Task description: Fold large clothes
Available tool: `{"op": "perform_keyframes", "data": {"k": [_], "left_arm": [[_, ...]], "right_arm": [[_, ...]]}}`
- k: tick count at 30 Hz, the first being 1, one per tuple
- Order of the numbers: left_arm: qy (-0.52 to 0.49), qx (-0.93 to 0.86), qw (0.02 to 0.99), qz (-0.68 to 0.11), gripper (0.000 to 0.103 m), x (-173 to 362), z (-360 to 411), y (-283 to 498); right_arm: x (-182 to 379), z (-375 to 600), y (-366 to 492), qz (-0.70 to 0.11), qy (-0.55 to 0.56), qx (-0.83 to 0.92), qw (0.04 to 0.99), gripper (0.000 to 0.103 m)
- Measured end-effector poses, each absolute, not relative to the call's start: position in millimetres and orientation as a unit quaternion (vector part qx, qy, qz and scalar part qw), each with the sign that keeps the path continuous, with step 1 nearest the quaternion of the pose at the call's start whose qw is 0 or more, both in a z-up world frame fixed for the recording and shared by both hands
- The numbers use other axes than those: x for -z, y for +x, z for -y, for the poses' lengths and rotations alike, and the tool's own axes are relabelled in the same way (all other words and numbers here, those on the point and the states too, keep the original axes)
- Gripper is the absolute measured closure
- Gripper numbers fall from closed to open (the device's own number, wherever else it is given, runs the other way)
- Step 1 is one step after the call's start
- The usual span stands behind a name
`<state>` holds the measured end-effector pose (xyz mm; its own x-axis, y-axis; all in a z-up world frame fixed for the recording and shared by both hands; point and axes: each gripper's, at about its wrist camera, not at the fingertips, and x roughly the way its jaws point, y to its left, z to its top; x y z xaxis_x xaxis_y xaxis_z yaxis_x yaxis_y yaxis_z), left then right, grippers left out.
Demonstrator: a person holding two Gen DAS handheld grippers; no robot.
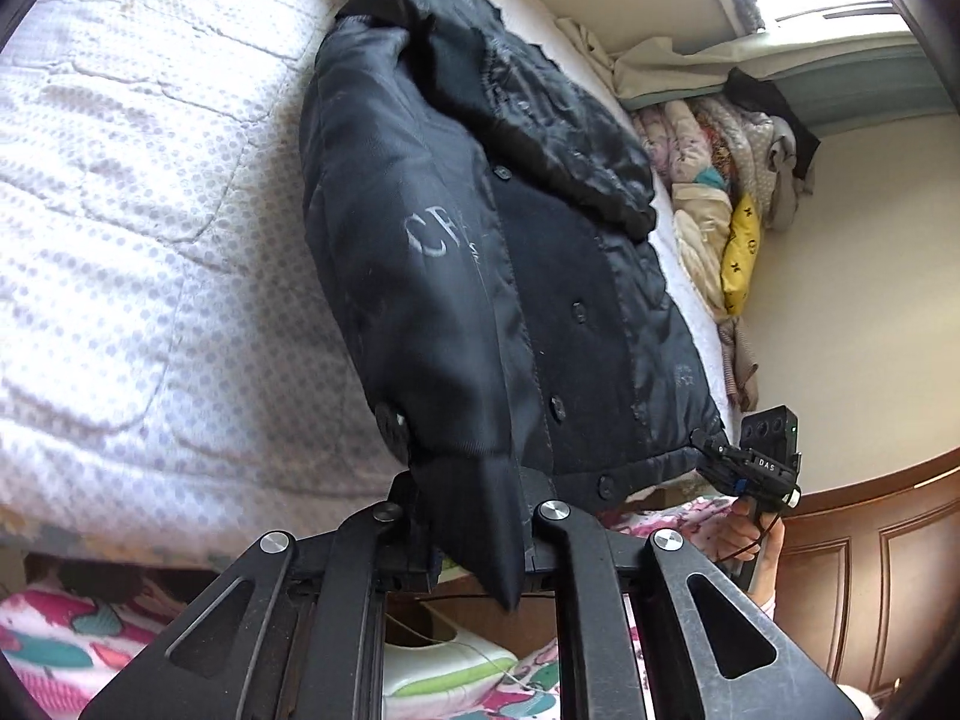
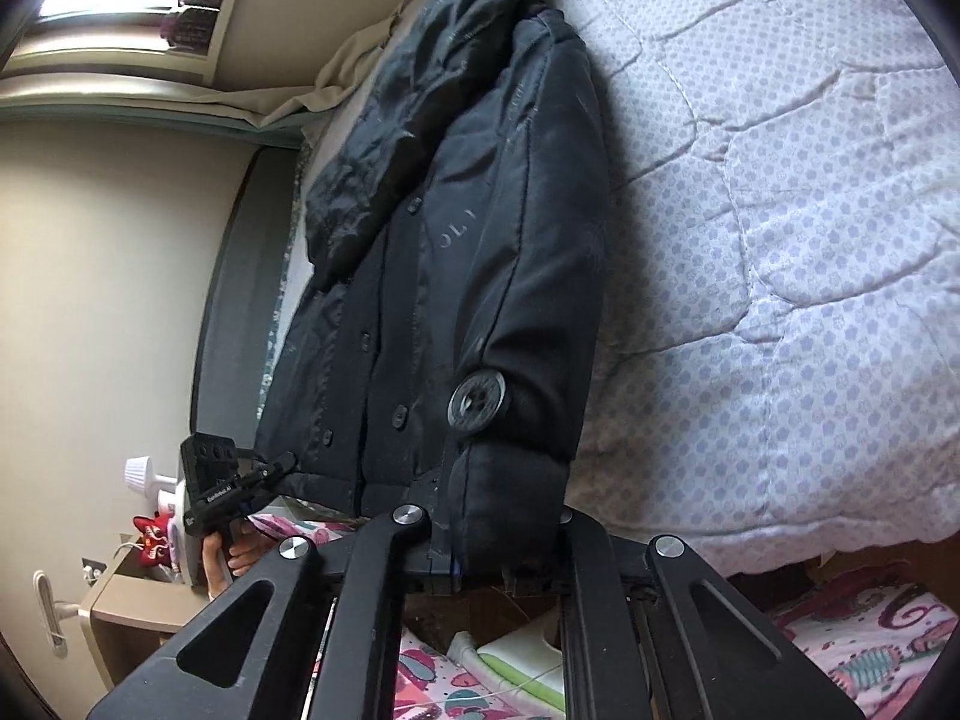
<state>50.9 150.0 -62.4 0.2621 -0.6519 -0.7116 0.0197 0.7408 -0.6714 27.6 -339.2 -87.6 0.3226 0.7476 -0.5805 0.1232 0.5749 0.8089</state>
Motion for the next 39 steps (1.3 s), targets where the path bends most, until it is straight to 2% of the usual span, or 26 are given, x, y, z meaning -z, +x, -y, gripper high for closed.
{"op": "perform_keyframes", "data": {"k": [5, 9, 12, 13, 14, 15, 17, 19, 20, 26, 30, 32, 36, 39], "left_arm": [[-0.280, 0.234, 0.750, -0.552, 0.094, 47, -154, 37], [-0.282, 0.228, 0.744, -0.561, 0.094, 55, -152, 46], [-0.297, 0.214, 0.735, -0.570, 0.094, 67, -153, 53], [-0.301, 0.210, 0.734, -0.572, 0.092, 69, -154, 54], [-0.308, 0.207, 0.732, -0.572, 0.088, 72, -155, 56], [-0.313, 0.200, 0.732, -0.572, 0.083, 74, -156, 57], [-0.317, 0.180, 0.736, -0.570, 0.065, 77, -161, 59], [-0.332, 0.158, 0.736, -0.569, 0.042, 81, -168, 63], [-0.337, 0.153, 0.735, -0.569, 0.038, 84, -170, 64], [-0.372, 0.135, 0.728, -0.560, 0.034, 97, -177, 74], [-0.392, 0.140, 0.741, -0.527, 0.031, 85, -187, 67], [-0.399, 0.147, 0.749, -0.508, 0.020, 77, -193, 61], [-0.396, 0.138, 0.744, -0.520, 0.021, 83, -196, 65], [-0.378, 0.153, 0.724, -0.556, 0.044, 98, -183, 71]], "right_arm": [[75, 348, 12, -0.521, 0.419, -0.229, 0.707, 0.100], [81, 349, 15, -0.540, 0.401, -0.193, 0.715, 0.100], [92, 343, 25, -0.560, 0.387, -0.163, 0.714, 0.094], [95, 343, 27, -0.565, 0.390, -0.155, 0.711, 0.083], [98, 345, 29, -0.569, 0.395, -0.145, 0.707, 0.071], [101, 347, 30, -0.570, 0.402, -0.138, 0.703, 0.067], [103, 348, 32, -0.569, 0.409, -0.131, 0.701, 0.049], [104, 354, 34, -0.565, 0.406, -0.105, 0.711, 0.037], [103, 358, 34, -0.559, 0.405, -0.088, 0.718, 0.035], [118, 360, 50, -0.538, 0.440, -0.108, 0.711, 0.034], [119, 348, 55, -0.545, 0.434, -0.135, 0.705, 0.034], [120, 348, 54, -0.546, 0.439, -0.139, 0.700, 0.034], [125, 352, 54, -0.544, 0.456, -0.141, 0.690, 0.034], [124, 347, 55, -0.549, 0.446, -0.153, 0.690, 0.034]]}}
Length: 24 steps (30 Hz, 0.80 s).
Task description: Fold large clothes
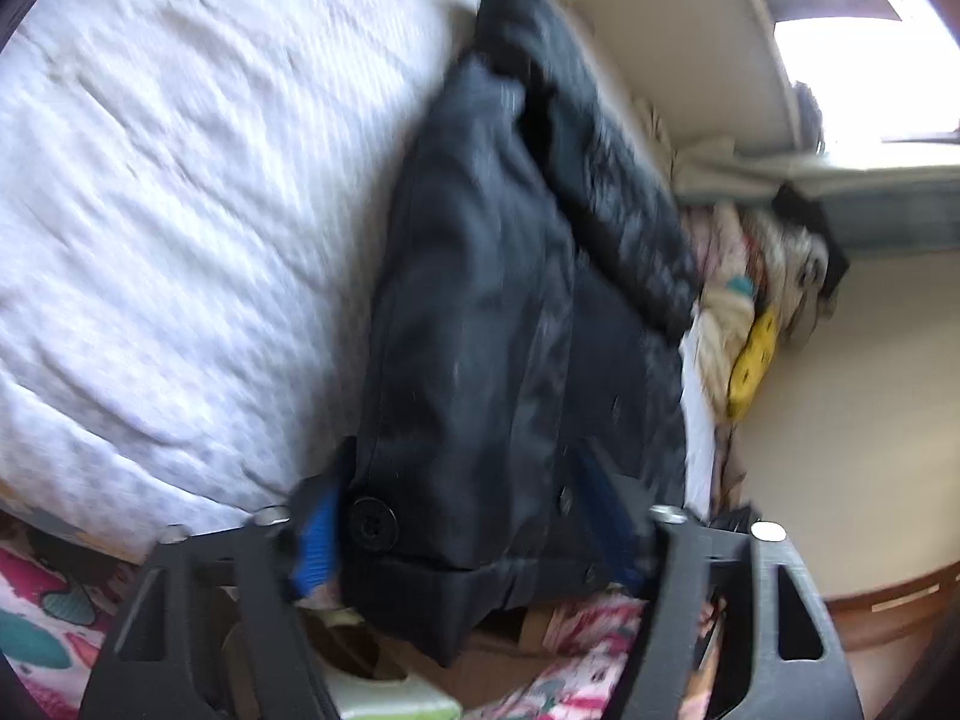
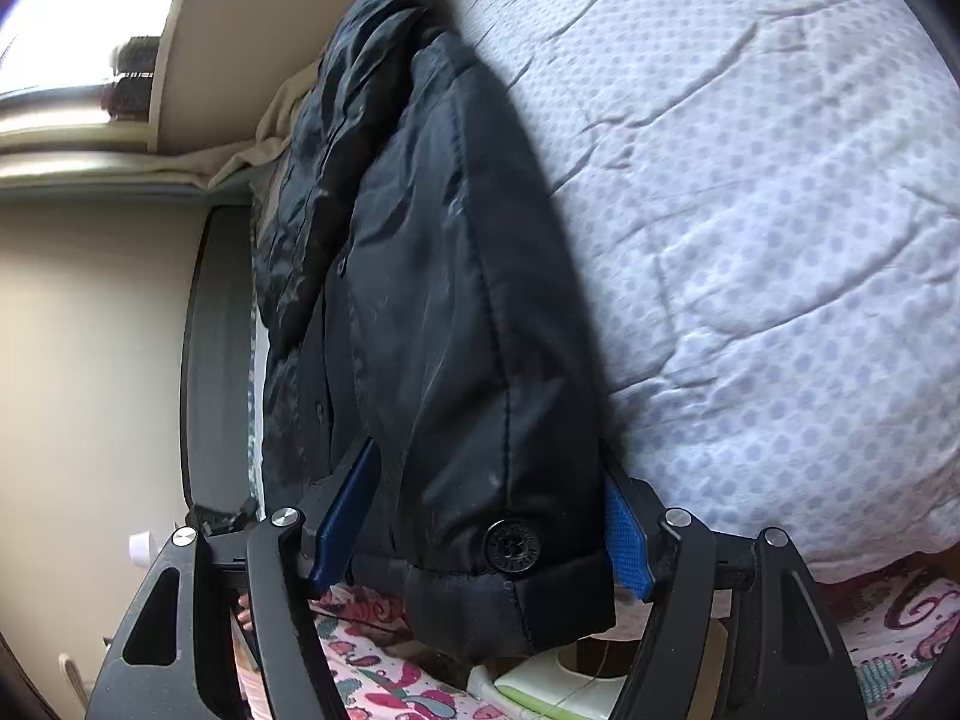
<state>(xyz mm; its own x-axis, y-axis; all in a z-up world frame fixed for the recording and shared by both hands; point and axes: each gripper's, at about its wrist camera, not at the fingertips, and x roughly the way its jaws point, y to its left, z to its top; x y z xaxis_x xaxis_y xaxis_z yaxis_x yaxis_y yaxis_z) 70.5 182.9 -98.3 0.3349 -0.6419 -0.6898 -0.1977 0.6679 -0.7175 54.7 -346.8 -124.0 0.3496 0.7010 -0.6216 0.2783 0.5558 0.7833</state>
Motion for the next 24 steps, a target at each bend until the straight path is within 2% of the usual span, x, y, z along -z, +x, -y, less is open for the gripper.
{"op": "perform_keyframes", "data": {"k": [1, 2, 3, 4, 5, 6, 11, 19, 24], "left_arm": [[-0.369, 0.159, 0.722, -0.563, 0.064, 101, -179, 72], [-0.363, 0.163, 0.721, -0.567, 0.073, 103, -177, 72], [-0.364, 0.164, 0.721, -0.566, 0.073, 103, -176, 73], [-0.367, 0.166, 0.721, -0.564, 0.076, 103, -176, 74], [-0.367, 0.169, 0.722, -0.561, 0.079, 102, -176, 75], [-0.365, 0.170, 0.724, -0.560, 0.079, 101, -176, 75], [-0.340, 0.178, 0.743, -0.548, 0.084, 89, -173, 67], [-0.304, 0.209, 0.749, -0.551, 0.084, 54, -168, 39], [-0.323, 0.218, 0.739, -0.549, 0.084, 41, -171, 37]], "right_arm": [[123, 342, 56, -0.553, 0.436, -0.158, 0.692, 0.038], [123, 340, 57, -0.556, 0.428, -0.158, 0.695, 0.051], [123, 338, 57, -0.560, 0.421, -0.156, 0.696, 0.060], [125, 337, 57, -0.563, 0.419, -0.155, 0.695, 0.078], [127, 337, 57, -0.564, 0.422, -0.158, 0.692, 0.085], [127, 336, 58, -0.563, 0.420, -0.161, 0.693, 0.088], [117, 331, 56, -0.553, 0.402, -0.183, 0.707, 0.093], [102, 334, 40, -0.544, 0.425, -0.207, 0.693, 0.094], [86, 343, 23, -0.521, 0.447, -0.219, 0.693, 0.095]]}}
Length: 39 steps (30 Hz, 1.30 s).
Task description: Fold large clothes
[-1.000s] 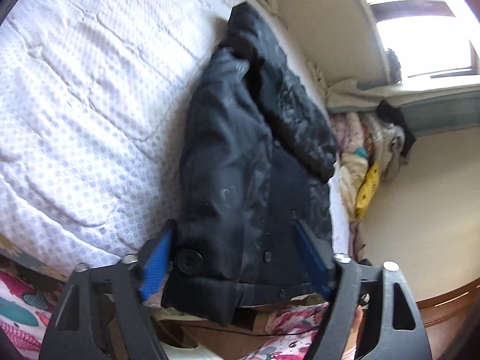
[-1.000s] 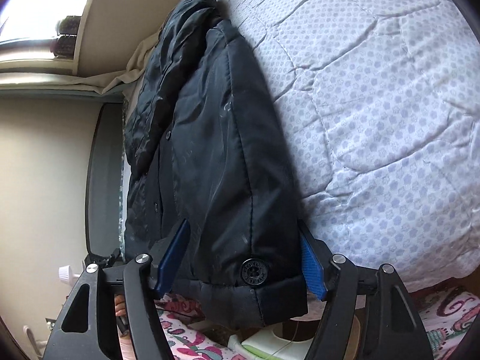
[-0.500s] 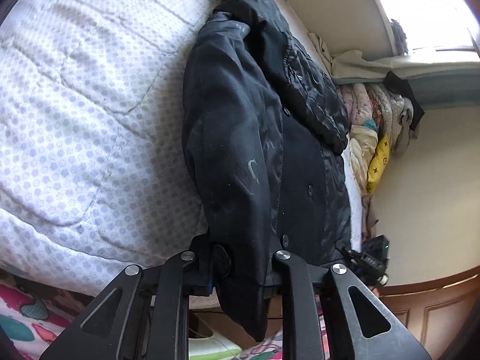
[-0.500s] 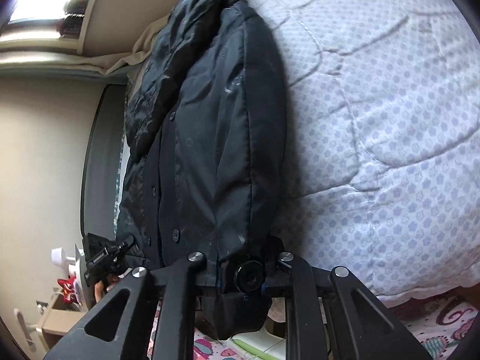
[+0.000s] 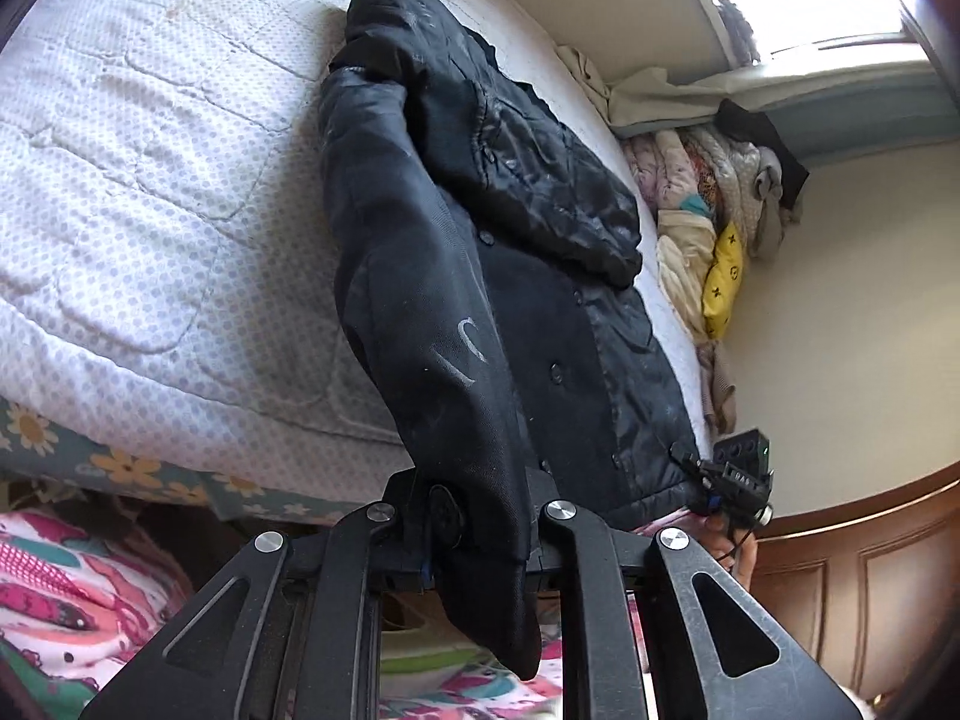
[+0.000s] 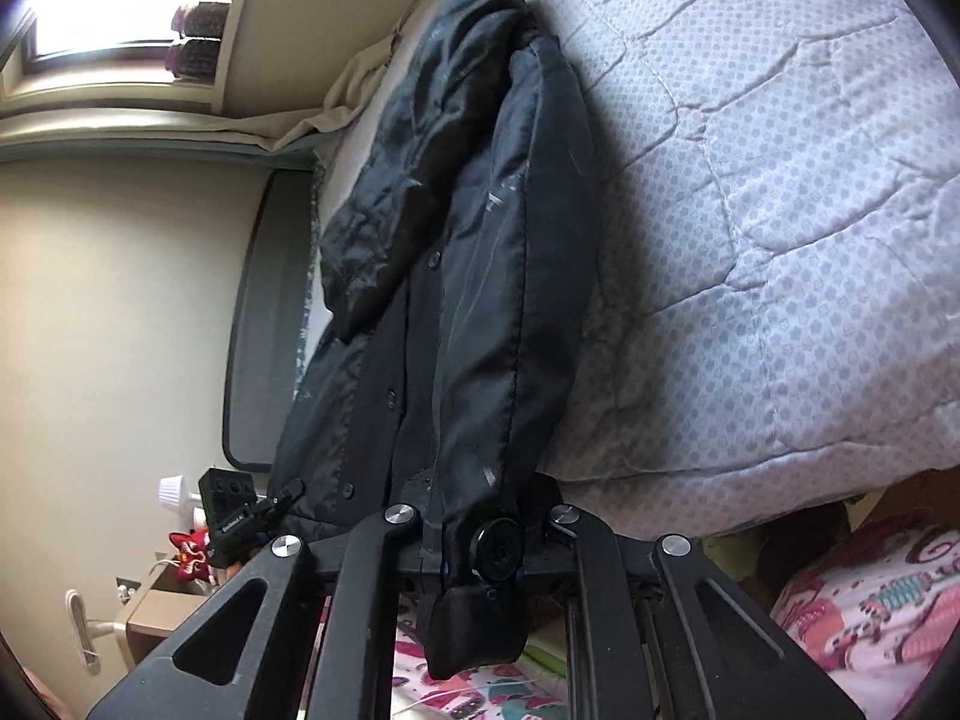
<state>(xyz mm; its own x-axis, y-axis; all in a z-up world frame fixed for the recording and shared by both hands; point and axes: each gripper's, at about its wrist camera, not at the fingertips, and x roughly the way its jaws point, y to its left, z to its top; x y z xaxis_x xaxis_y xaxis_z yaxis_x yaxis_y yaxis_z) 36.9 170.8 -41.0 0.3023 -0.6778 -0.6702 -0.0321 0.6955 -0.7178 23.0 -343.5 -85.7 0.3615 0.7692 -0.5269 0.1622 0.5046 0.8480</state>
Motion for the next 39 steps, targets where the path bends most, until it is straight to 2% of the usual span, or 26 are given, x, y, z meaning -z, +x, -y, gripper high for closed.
{"op": "perform_keyframes", "data": {"k": [8, 19, 25, 33, 34, 36, 38, 39], "left_arm": [[-0.377, 0.228, 0.725, -0.530, 0.084, 26, -178, 89], [-0.373, 0.196, 0.752, -0.506, 0.082, -9, -172, 191], [-0.388, 0.162, 0.745, -0.517, 0.080, 11, -173, 249], [-0.387, 0.142, 0.734, -0.540, 0.079, 52, -162, 299], [-0.387, 0.139, 0.732, -0.543, 0.077, 55, -162, 304], [-0.385, 0.134, 0.733, -0.544, 0.068, 56, -160, 312], [-0.383, 0.128, 0.740, -0.538, 0.054, 53, -160, 320], [-0.384, 0.125, 0.745, -0.531, 0.051, 50, -160, 323]], "right_arm": [[73, 349, 57, -0.497, 0.473, -0.212, 0.695, 0.095], [16, 344, 160, -0.465, 0.449, -0.193, 0.739, 0.095], [26, 343, 225, -0.480, 0.444, -0.146, 0.742, 0.094], [73, 335, 280, -0.508, 0.432, -0.136, 0.732, 0.092], [81, 335, 287, -0.511, 0.439, -0.138, 0.726, 0.092], [92, 336, 294, -0.517, 0.447, -0.141, 0.716, 0.089], [98, 340, 302, -0.524, 0.452, -0.141, 0.708, 0.078], [98, 343, 305, -0.520, 0.458, -0.144, 0.706, 0.074]]}}
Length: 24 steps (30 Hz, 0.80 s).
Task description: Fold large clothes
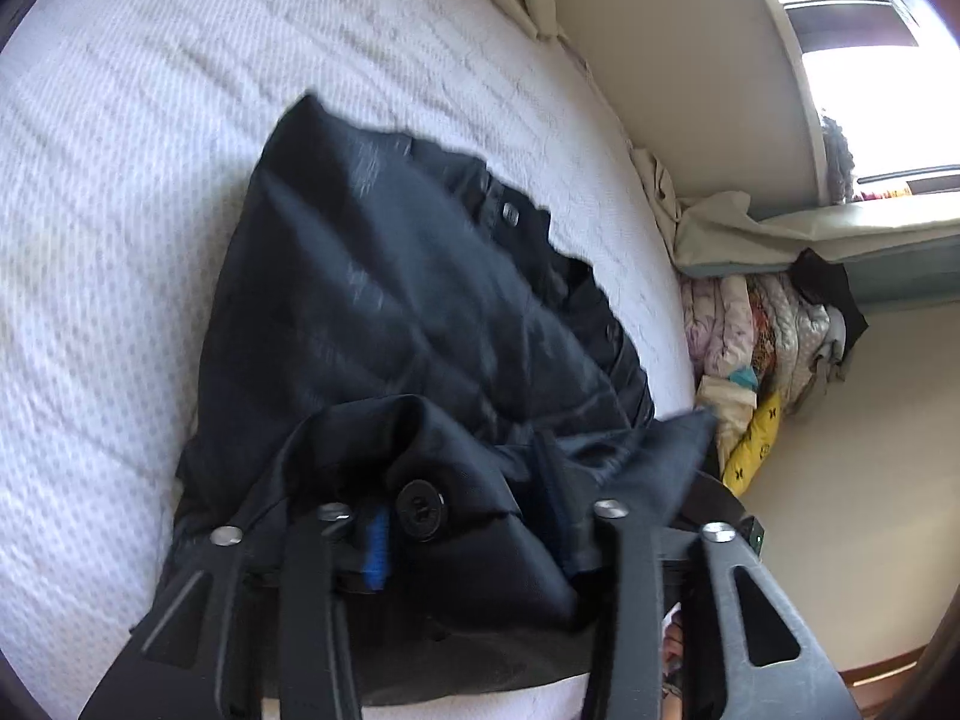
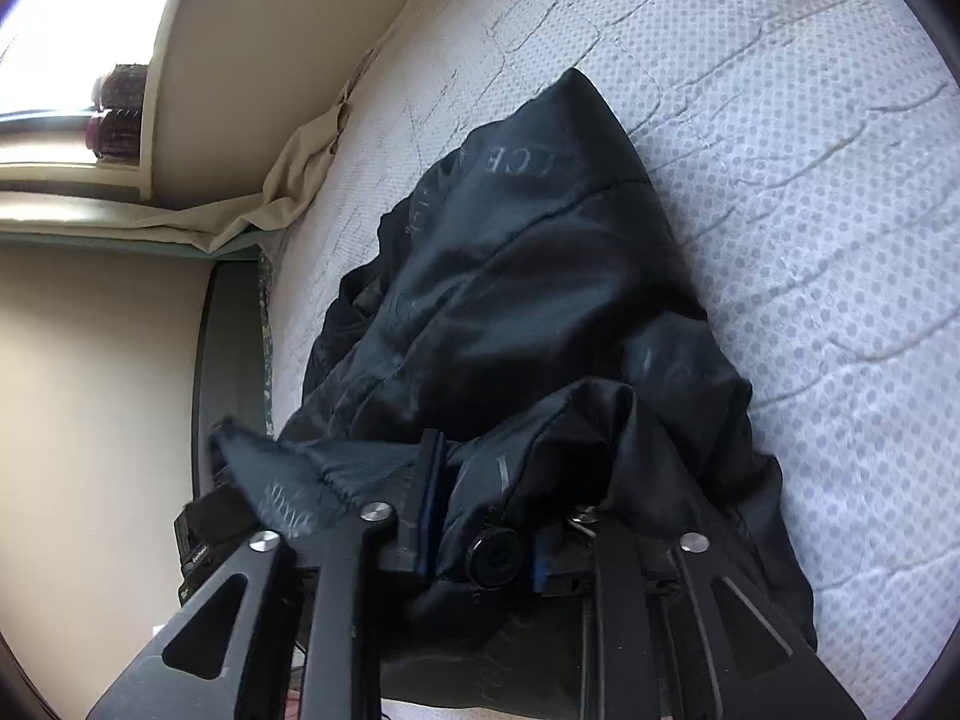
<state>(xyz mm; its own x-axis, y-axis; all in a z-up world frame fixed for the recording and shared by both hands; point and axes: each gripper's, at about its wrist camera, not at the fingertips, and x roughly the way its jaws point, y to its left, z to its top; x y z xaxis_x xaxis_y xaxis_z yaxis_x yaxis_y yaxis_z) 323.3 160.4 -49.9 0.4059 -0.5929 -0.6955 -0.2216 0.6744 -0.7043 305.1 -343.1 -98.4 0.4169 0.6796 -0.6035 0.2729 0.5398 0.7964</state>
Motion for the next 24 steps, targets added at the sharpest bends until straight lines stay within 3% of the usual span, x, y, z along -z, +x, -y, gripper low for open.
{"op": "perform_keyframes", "data": {"k": [2, 4, 5, 14, 24], "left_arm": [[-0.393, 0.119, 0.752, -0.515, 0.037, 46, -163, 327], [-0.407, 0.119, 0.757, -0.498, 0.030, 45, -165, 330], [-0.409, 0.116, 0.760, -0.492, 0.029, 45, -166, 331], [-0.353, 0.055, 0.821, -0.445, 0.025, 26, -185, 322], [-0.331, 0.055, 0.810, -0.481, 0.025, 46, -198, 303]], "right_arm": [[96, 352, 310, -0.498, 0.484, -0.153, 0.703, 0.052], [95, 362, 313, -0.471, 0.513, -0.163, 0.699, 0.037], [95, 365, 314, -0.462, 0.521, -0.166, 0.698, 0.035], [82, 395, 306, -0.409, 0.529, -0.131, 0.732, 0.034], [62, 390, 303, -0.432, 0.452, -0.105, 0.773, 0.034]]}}
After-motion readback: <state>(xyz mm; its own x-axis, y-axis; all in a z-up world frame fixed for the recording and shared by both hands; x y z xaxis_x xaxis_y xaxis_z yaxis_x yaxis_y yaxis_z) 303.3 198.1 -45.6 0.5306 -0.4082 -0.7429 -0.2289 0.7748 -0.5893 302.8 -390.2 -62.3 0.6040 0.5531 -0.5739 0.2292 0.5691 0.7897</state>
